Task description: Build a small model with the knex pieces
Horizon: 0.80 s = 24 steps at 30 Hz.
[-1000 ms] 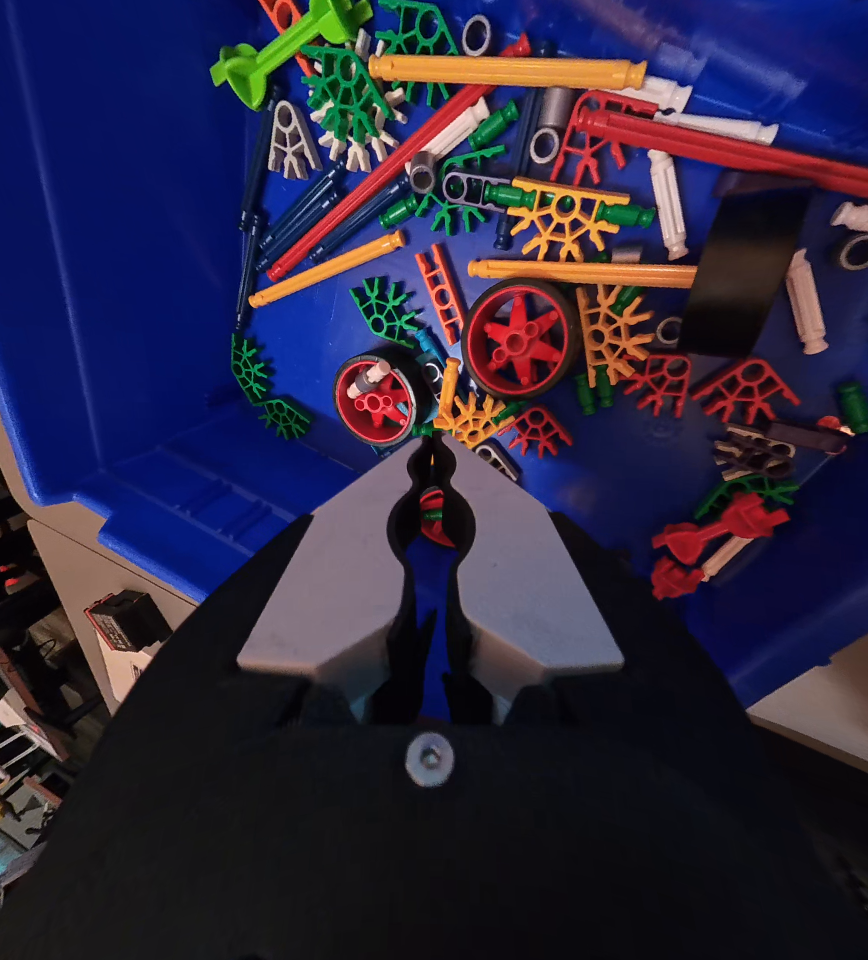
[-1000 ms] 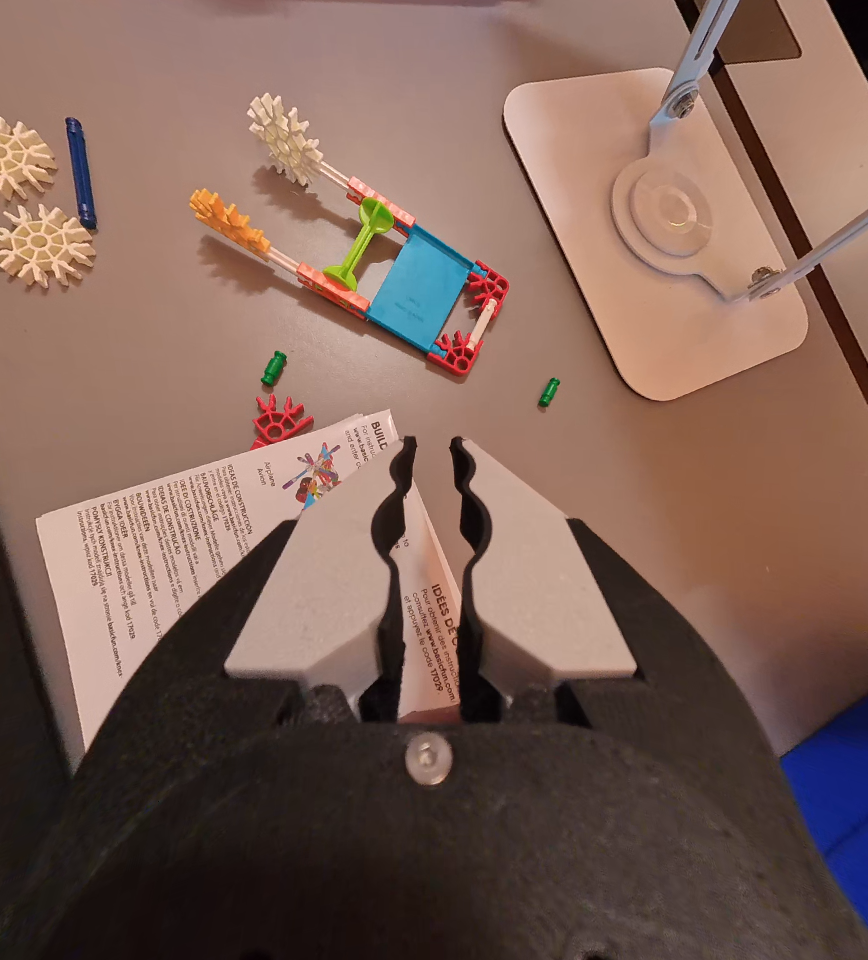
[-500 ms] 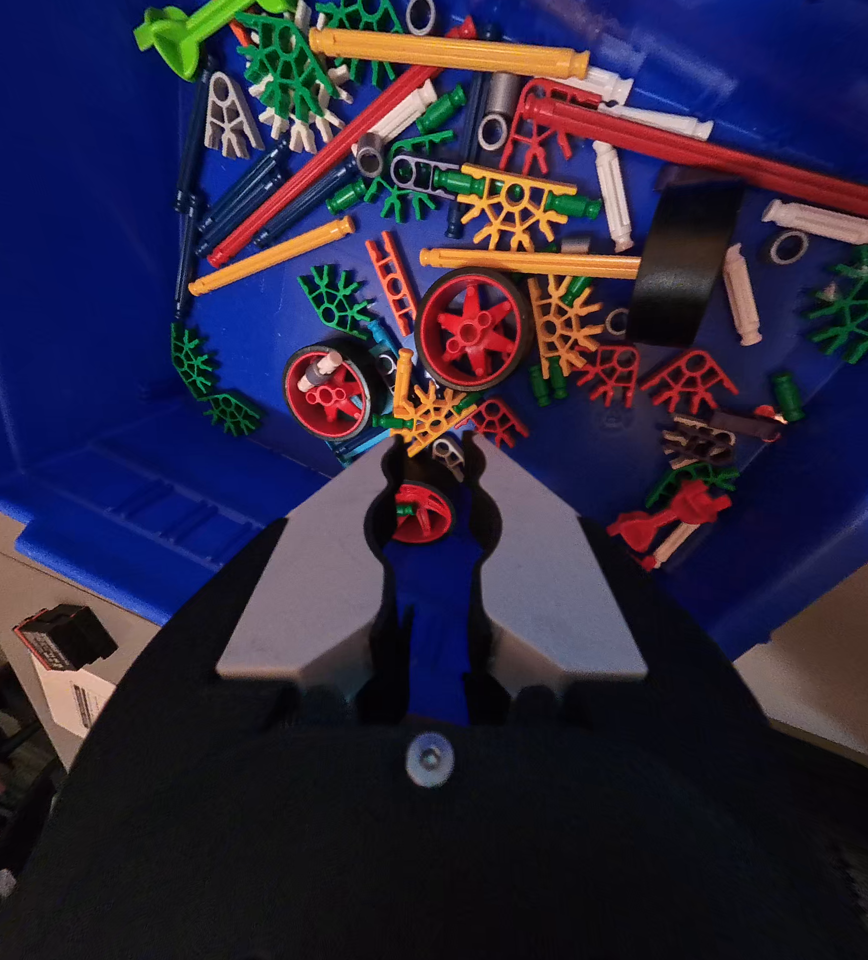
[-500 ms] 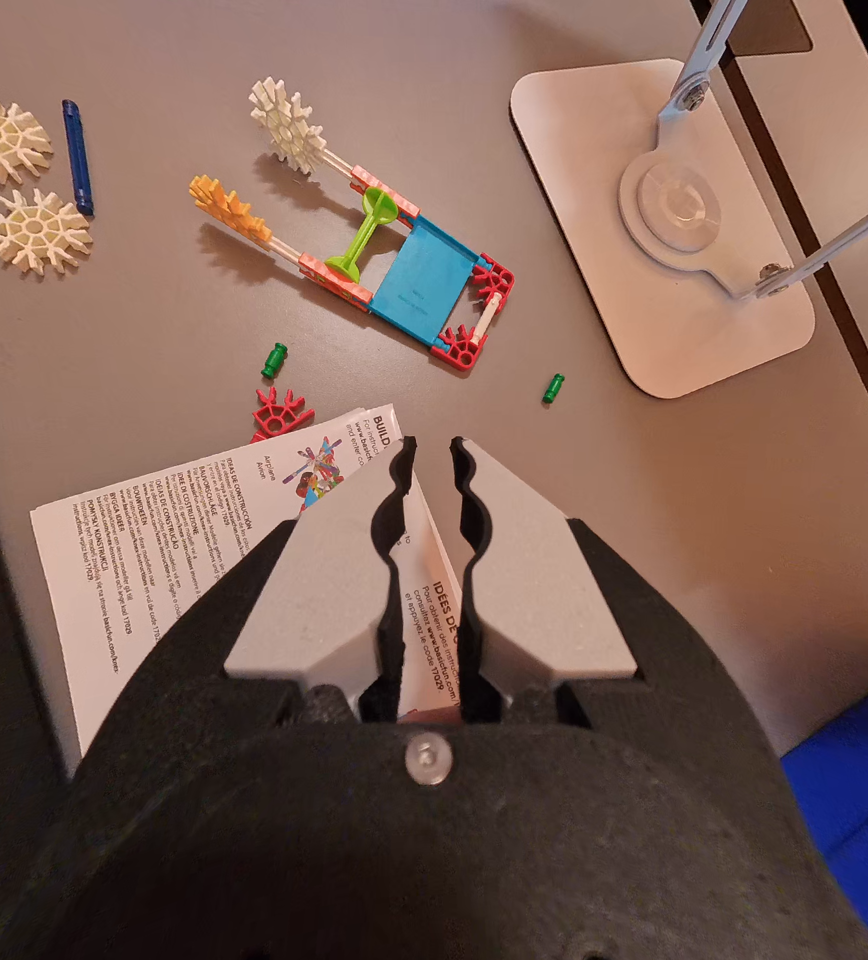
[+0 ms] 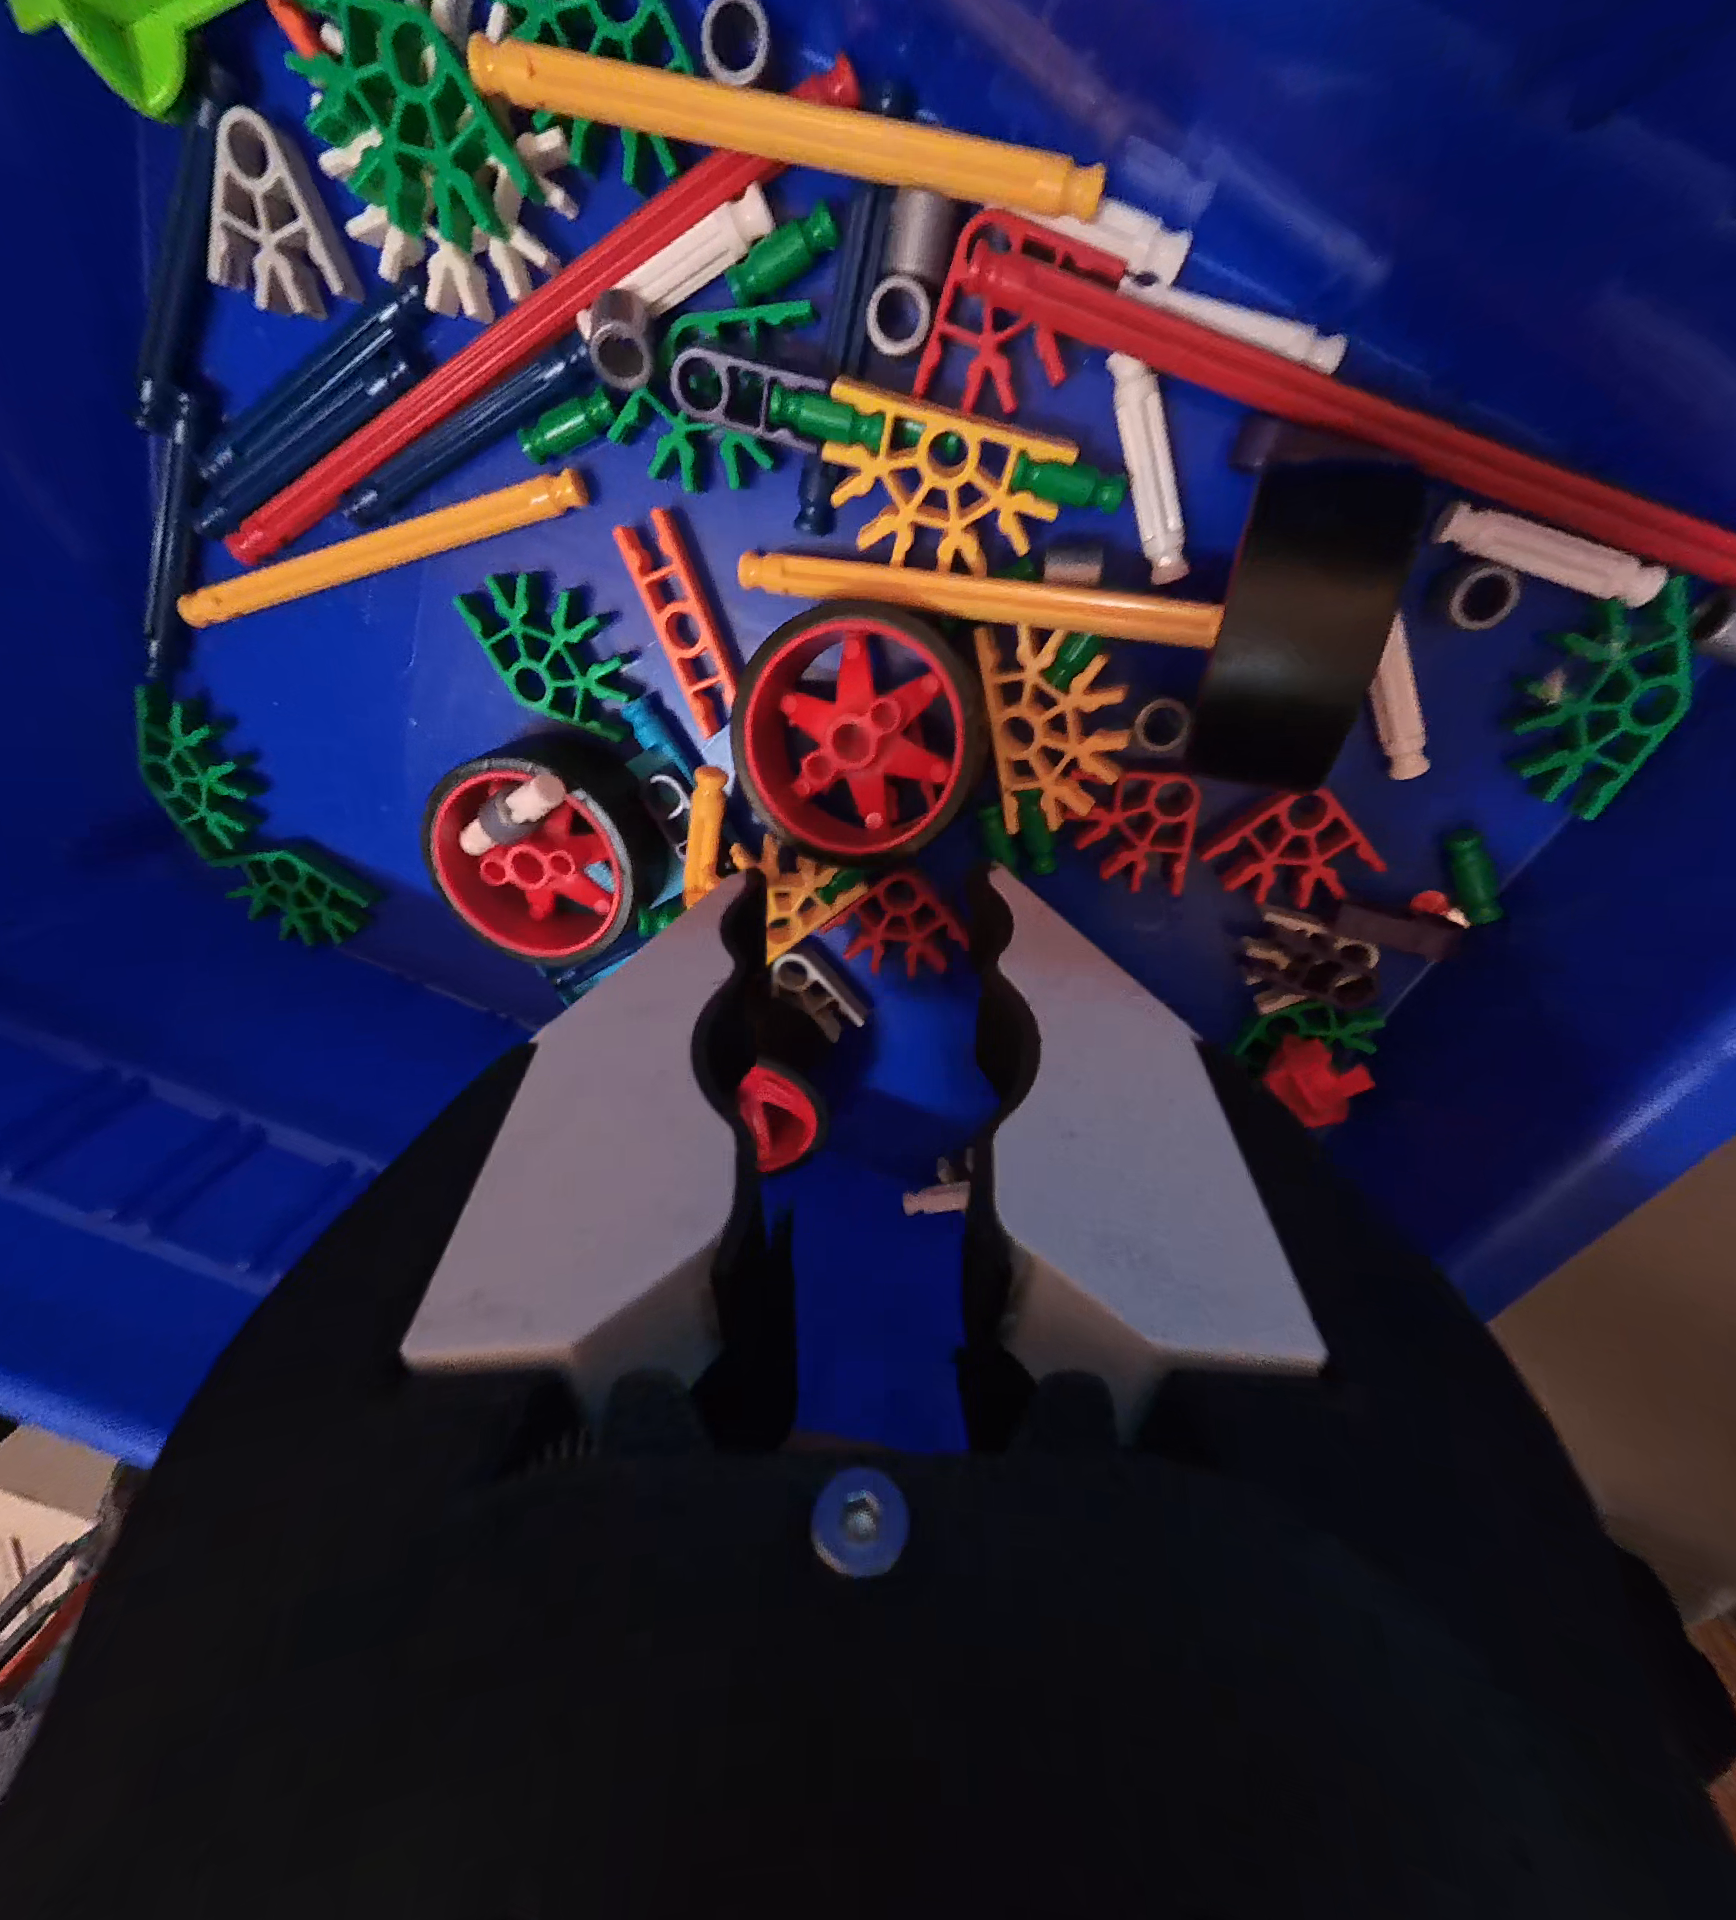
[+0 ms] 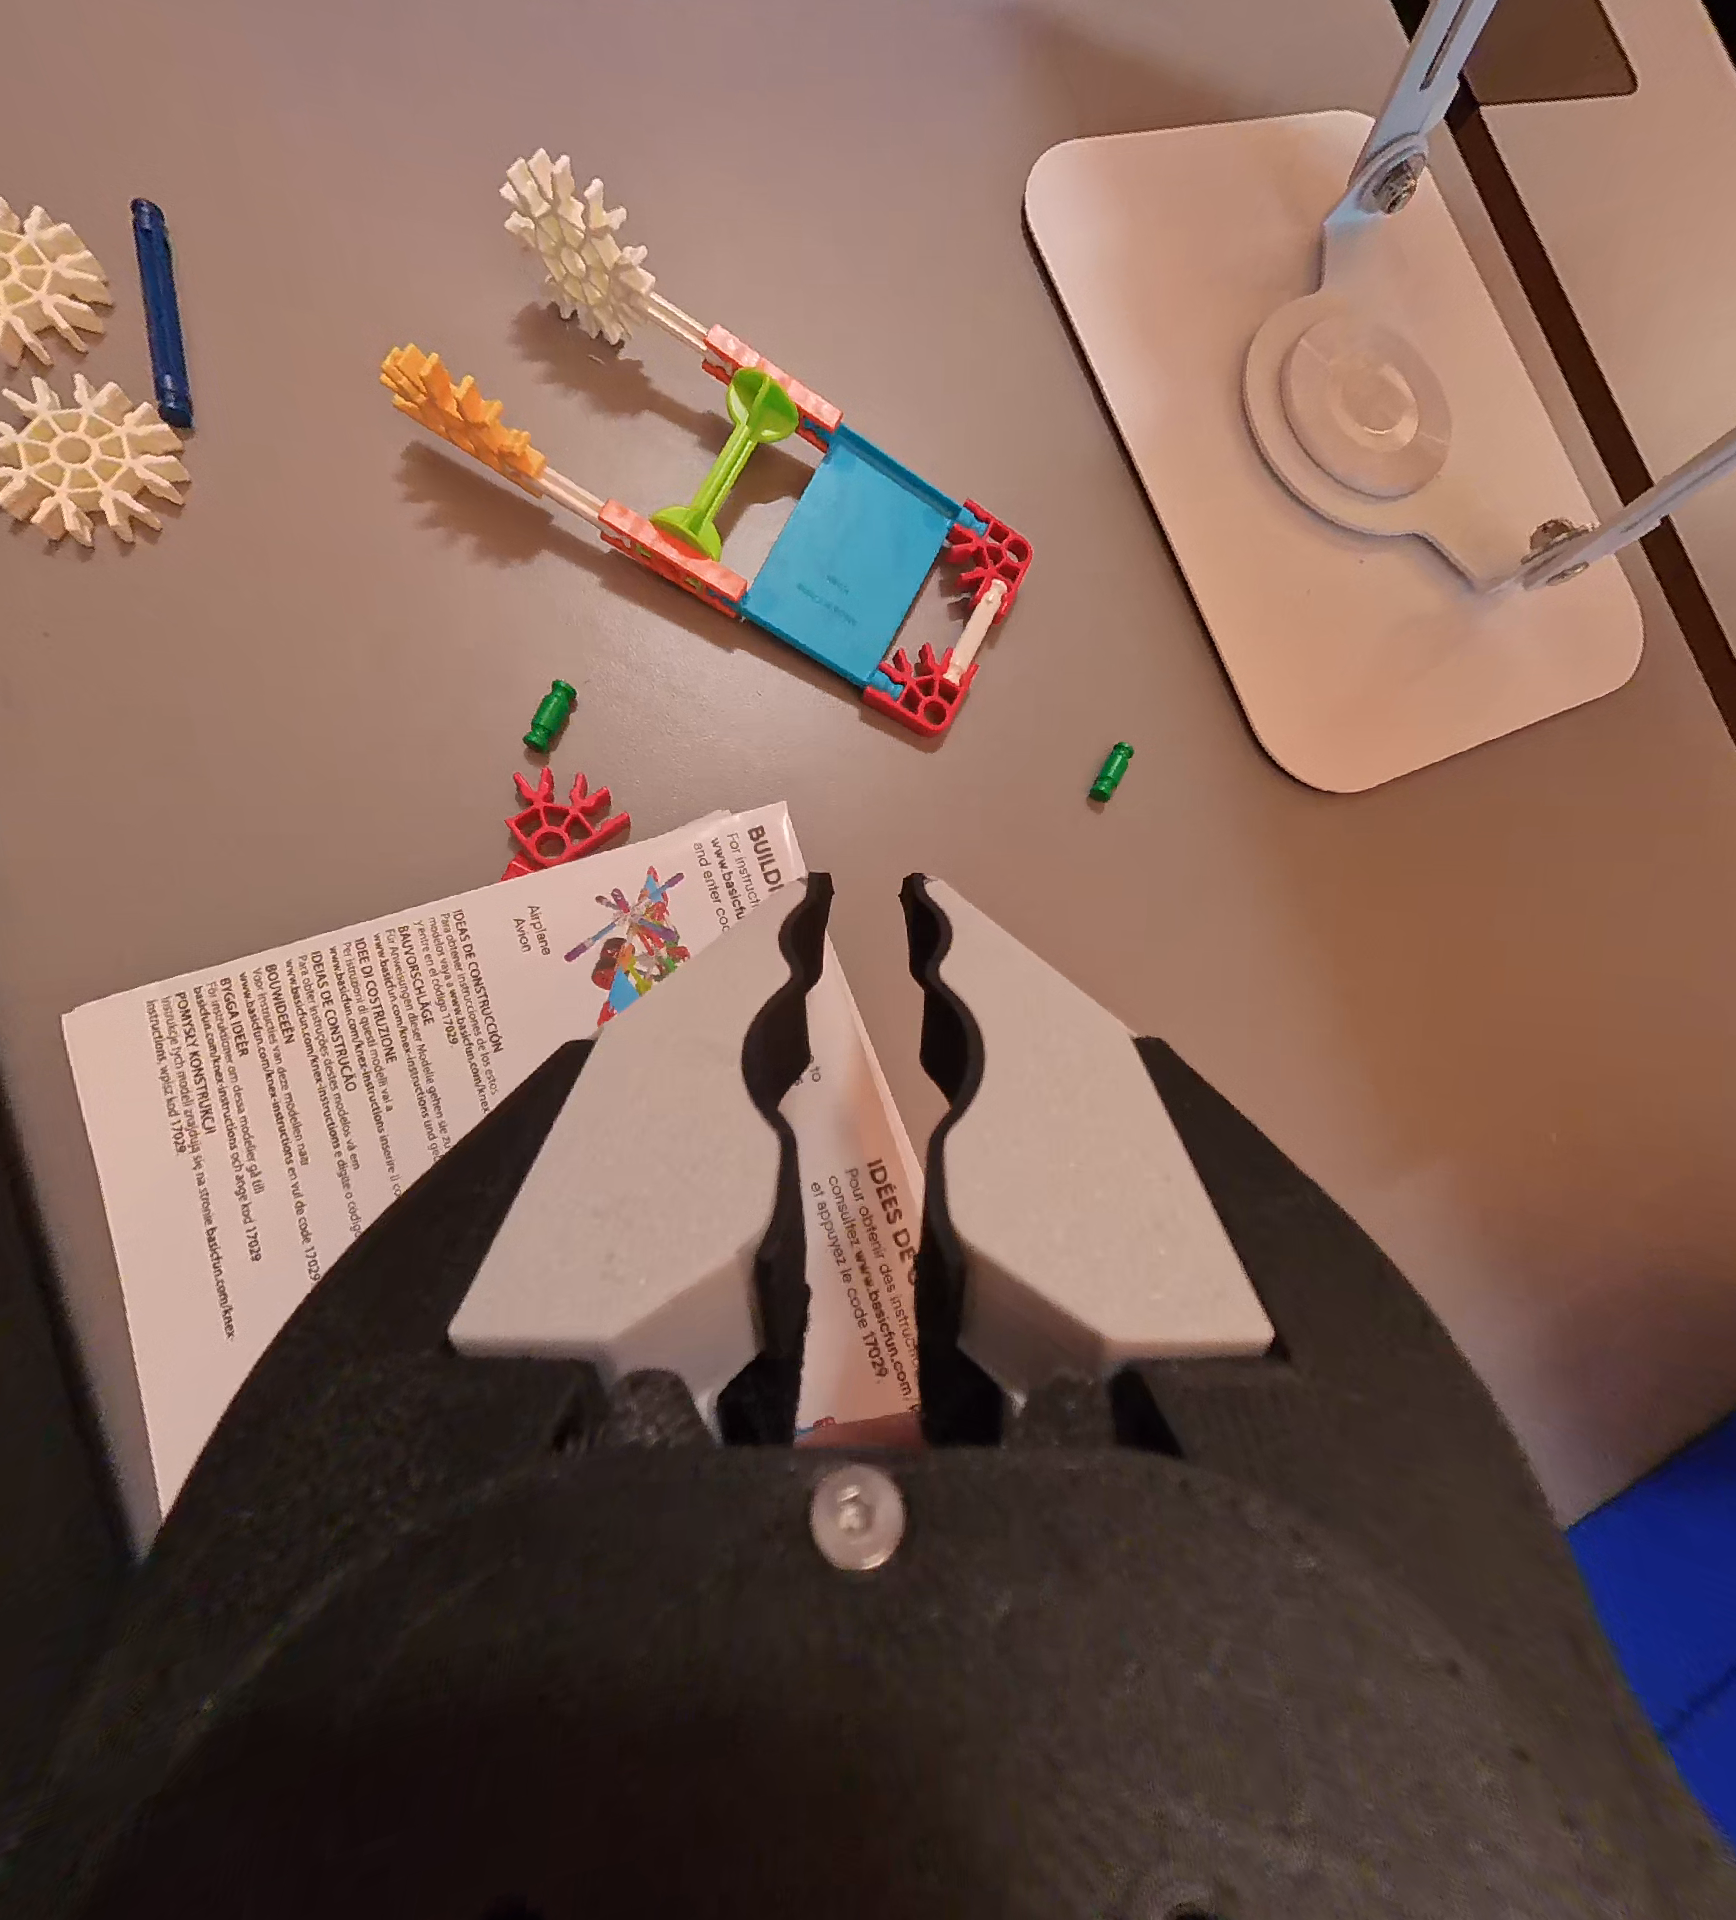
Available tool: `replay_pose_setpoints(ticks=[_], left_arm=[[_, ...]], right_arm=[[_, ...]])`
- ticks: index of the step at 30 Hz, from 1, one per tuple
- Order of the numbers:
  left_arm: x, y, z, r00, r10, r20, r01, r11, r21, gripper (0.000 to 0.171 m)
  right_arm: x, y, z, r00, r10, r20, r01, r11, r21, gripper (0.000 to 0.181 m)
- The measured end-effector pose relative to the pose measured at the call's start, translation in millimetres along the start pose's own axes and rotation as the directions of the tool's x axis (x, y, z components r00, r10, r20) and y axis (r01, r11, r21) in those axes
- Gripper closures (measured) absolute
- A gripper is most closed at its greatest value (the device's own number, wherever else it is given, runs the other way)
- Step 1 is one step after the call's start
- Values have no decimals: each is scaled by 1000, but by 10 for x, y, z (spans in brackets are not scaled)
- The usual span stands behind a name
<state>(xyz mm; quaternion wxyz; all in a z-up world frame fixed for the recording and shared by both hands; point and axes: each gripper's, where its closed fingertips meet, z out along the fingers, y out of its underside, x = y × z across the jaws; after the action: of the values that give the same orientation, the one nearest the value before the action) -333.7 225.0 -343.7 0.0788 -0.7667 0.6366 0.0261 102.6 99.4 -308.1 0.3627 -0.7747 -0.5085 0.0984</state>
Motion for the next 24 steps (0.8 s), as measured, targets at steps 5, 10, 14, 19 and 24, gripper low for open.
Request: replay_pose_setpoints(ticks=[5,10,14,19,24], left_arm=[[-3,-15,84,999,33,8,-33,999,-43,146],[-30,-20,84,999,47,13,-46,997,-60,154],[-54,-20,77,998,58,37,-56,997,-59,171],[-42,-24,55,997,65,43,-62,997,-54,171],[-62,-25,-10,996,65,59,-63,997,-42,171]], right_arm=[[-11,6,9,1000,-7,2,7,1000,-5,168],[-5,17,2,1000,-6,2,6,1000,-5,168],[2,12,-11,1000,-5,-2,5,1000,-1,168],[2,19,-7,1000,-6,-2,6,1000,-4,168],[8,21,-9,1000,-4,-3,4,1000,-3,168]])
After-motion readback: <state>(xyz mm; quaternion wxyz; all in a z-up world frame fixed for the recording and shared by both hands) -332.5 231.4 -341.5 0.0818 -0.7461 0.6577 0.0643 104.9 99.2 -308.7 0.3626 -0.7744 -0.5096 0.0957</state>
